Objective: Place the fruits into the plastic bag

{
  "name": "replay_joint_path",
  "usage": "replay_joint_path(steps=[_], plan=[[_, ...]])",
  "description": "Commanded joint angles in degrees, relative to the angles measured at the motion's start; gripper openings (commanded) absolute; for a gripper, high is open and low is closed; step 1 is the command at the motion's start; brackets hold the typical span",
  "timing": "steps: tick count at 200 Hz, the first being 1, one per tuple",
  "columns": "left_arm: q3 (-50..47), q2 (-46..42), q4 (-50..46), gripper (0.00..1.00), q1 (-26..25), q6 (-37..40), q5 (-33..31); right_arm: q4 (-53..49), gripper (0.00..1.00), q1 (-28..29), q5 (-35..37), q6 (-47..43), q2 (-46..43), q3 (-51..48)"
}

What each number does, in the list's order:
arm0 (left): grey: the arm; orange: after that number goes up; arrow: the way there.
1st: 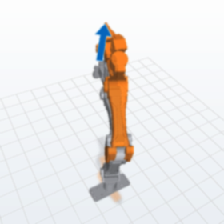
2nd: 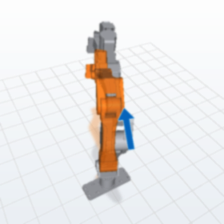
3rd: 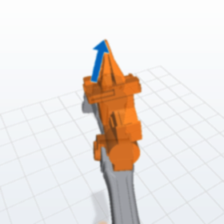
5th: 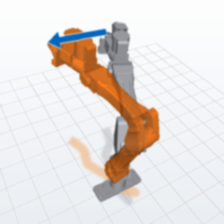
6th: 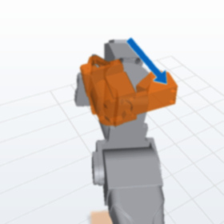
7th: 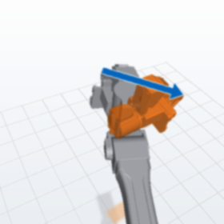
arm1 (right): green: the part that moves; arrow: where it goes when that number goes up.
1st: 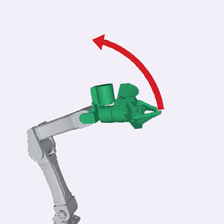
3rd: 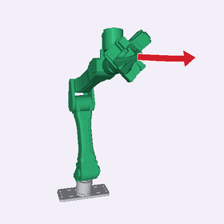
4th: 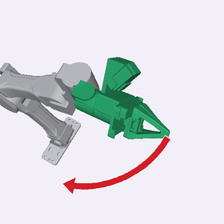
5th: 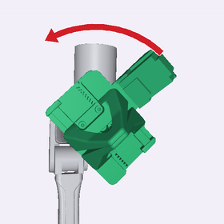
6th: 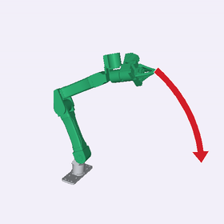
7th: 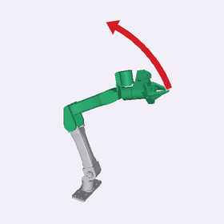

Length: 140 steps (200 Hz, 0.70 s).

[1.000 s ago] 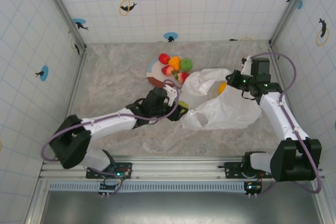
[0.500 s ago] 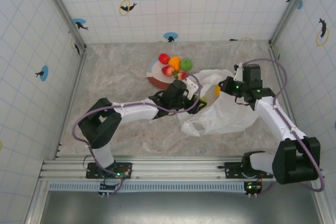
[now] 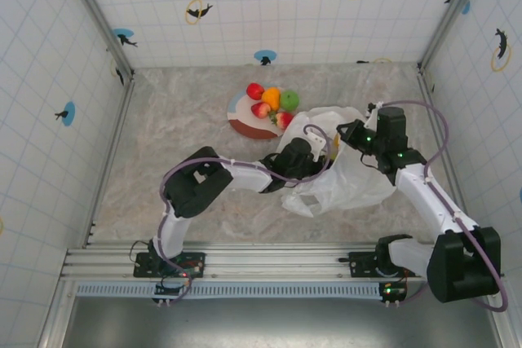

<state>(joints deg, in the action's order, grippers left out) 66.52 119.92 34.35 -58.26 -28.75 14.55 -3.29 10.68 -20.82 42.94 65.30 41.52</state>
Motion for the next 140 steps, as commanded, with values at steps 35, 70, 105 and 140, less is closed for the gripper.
replay_joint_path(steps=[35,70,105,140], plan=[[0.89,-0.74,3.22,0.79,-0.03,-1.11,1.92,2.09,0.0,-3.1,-0.36,0.13,-1.02,-1.94],[-2.01,-5.41,0.84,0.87,0.47,1.56,2.71,2.32,0.0,-4.59,-0.71,-0.49,-1.04,-3.02],[-6.37,-11.13,-1.43,0.89,1.59,3.21,3.58,0.18,0.0,-5.45,-2.73,-3.16,-0.28,-1.87],[-9.91,-16.91,-8.02,0.86,2.71,7.14,6.21,-4.75,0.0,-5.84,-1.73,-8.21,1.06,1.03]])
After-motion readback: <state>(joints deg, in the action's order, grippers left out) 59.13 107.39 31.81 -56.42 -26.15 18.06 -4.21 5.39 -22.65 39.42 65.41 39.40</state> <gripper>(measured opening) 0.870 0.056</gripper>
